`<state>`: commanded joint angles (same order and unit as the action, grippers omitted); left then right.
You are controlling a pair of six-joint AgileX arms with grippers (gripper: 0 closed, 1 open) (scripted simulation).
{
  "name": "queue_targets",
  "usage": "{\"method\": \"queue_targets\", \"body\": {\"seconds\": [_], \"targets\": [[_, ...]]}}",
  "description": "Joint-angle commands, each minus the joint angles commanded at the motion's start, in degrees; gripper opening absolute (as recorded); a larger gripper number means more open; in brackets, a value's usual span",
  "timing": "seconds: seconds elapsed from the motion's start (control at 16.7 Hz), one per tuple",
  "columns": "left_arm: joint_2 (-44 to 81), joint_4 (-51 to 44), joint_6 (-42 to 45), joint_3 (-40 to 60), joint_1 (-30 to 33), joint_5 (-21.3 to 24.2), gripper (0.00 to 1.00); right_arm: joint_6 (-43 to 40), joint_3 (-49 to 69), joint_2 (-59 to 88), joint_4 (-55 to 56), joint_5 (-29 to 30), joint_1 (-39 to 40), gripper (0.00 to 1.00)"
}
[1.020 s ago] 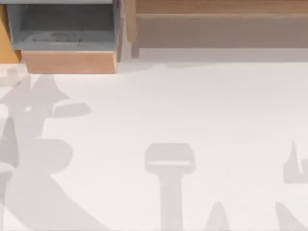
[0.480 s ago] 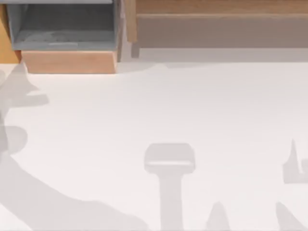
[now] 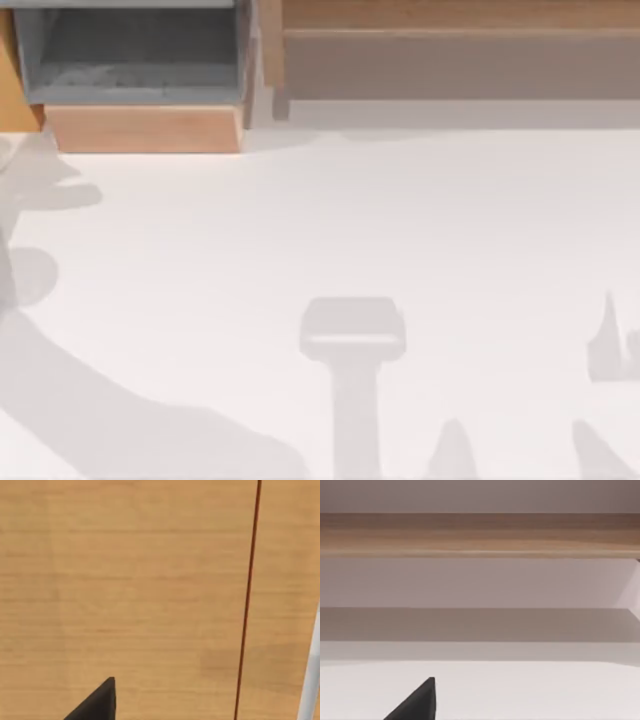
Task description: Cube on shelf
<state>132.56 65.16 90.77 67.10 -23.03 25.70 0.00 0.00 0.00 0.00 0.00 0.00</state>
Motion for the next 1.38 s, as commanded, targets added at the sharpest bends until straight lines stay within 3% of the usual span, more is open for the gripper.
{"method": "queue_targets", "body": {"seconds": [0.36, 1.14, 1.38], "targets": [[1.2, -1.3, 0.0, 2.5, 0.5, -0.5, 1.00, 0.0, 0.0, 0.0, 0.0, 0.0, 0.0, 1.00], [1.2, -1.3, 0.0, 2.5, 0.5, -0.5, 0.02, 0.0, 0.0, 0.0, 0.0, 0.0, 0.0, 1.00], [1.2, -1.3, 0.0, 2.5, 0.5, -0.5, 0.00, 0.0, 0.0, 0.0, 0.0, 0.0, 0.0, 1.00]]}}
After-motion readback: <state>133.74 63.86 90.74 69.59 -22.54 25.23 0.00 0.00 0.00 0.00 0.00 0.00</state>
